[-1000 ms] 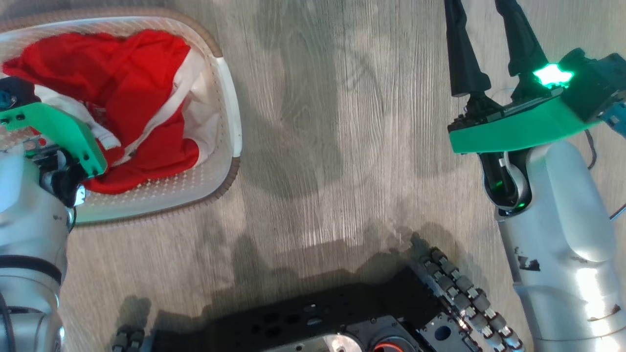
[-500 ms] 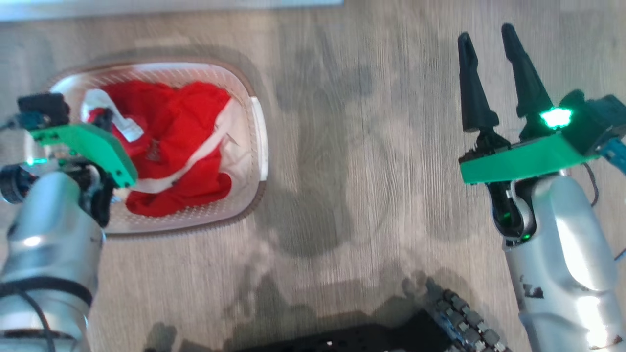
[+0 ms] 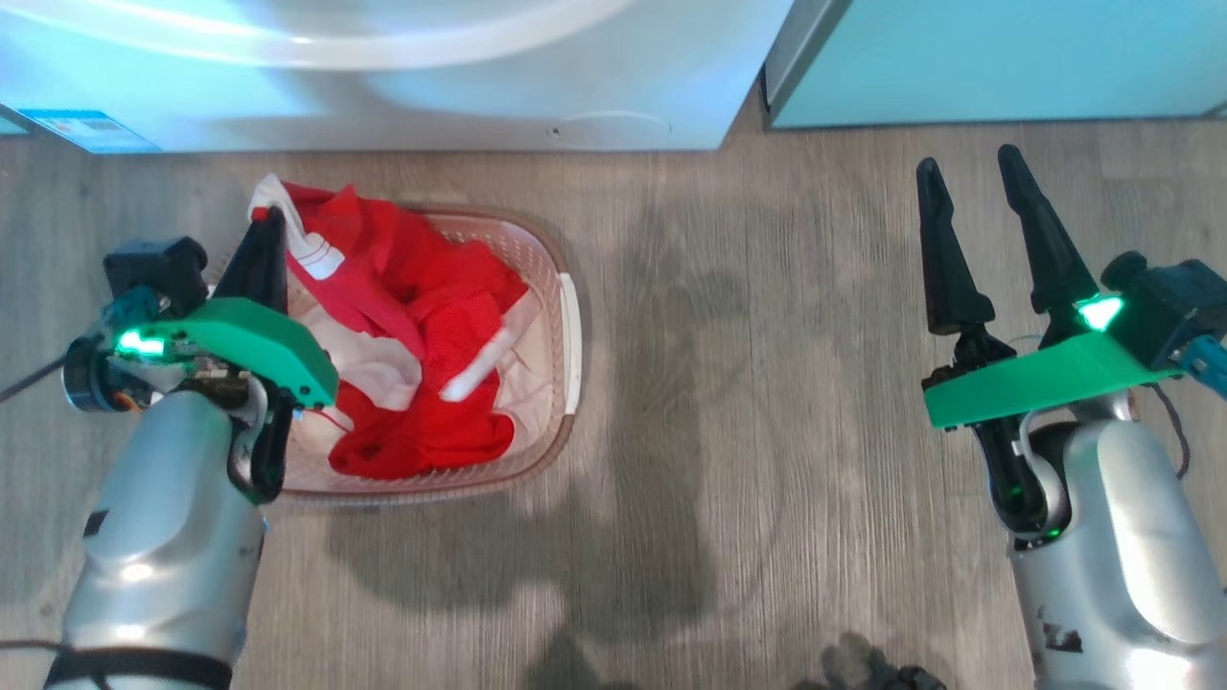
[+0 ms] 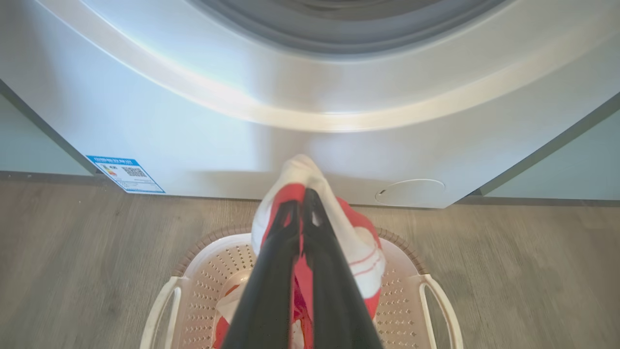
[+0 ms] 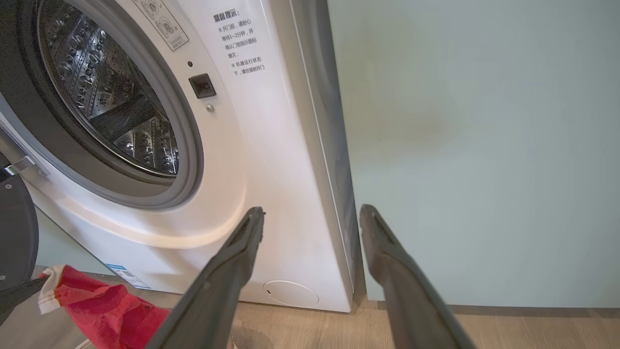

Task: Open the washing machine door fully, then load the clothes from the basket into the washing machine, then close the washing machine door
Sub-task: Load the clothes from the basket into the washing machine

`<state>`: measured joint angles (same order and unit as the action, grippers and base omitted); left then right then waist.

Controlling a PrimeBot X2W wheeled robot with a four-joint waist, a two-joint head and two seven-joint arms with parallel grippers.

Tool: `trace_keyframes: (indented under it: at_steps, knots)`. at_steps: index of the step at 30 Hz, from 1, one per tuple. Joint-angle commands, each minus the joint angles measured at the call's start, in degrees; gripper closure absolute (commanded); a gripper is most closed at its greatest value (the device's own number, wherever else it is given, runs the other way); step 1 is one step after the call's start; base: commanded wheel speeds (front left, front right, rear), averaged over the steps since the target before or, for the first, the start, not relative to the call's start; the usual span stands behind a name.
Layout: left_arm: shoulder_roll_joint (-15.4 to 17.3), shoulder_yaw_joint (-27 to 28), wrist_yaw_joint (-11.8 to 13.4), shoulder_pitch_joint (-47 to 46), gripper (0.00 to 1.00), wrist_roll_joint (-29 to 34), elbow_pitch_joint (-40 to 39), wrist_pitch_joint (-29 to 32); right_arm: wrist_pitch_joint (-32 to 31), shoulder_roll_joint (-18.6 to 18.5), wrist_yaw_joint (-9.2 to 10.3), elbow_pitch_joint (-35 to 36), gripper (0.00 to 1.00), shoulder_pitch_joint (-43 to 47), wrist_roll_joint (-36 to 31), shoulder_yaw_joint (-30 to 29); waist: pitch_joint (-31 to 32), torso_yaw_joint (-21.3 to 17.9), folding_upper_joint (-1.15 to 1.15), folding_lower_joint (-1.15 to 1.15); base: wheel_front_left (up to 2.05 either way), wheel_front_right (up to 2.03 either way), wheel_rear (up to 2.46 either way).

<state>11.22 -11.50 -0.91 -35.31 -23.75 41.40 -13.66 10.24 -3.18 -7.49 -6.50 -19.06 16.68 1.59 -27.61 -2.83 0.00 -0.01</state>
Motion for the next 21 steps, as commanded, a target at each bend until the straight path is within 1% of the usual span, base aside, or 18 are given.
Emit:
trace_keyframes:
  at_steps: [1, 5, 11, 15, 19, 21]
  knots:
    - [2.3, 1.4, 0.4, 0.4, 1.00, 0.5, -2.8, -0.6, -0.2, 0.3, 0.00, 2.1, 0.00, 1.0, -0.3, 0.8, 1.6, 0.7, 0.00, 0.01, 0.00, 0.00, 0.00]
    - [3.2, 1.3, 2.0, 4.0, 1.00, 1.1, -12.3, -0.4, -1.1, 0.3, 0.00, 3.1, 0.00, 2.3, -0.6, 0.4, 4.1, 0.9, 0.00, 0.01, 0.00, 0.00, 0.00]
    - [4.7, 1.3, 4.7, 8.8, 1.00, 2.1, -25.4, 1.4, -2.2, 0.3, 0.00, 3.7, 0.00, 4.4, -0.9, -0.1, 8.1, 0.9, 0.00, 0.01, 0.00, 0.00, 0.00]
    - [5.9, 1.6, 6.3, 11.9, 1.00, 2.5, -31.8, 3.0, -2.8, 0.3, 0.00, 3.9, 0.00, 5.8, -1.2, -0.3, 10.9, 0.6, 0.00, 0.01, 0.00, 0.00, 0.00]
    - [6.9, 1.1, 6.9, 15.1, 1.00, 2.9, -37.0, 4.8, -3.4, 0.3, 0.00, 4.0, 0.00, 7.2, -1.5, -0.2, 13.5, 0.1, 0.00, 0.01, 0.00, 0.00, 0.00]
    - [7.3, 0.9, 7.7, 17.7, 1.00, 3.1, -40.3, 6.0, -3.9, 0.3, 0.00, 4.2, 0.00, 8.5, -1.6, -0.3, 15.6, -0.1, 0.00, 0.01, 0.00, 0.00, 0.00]
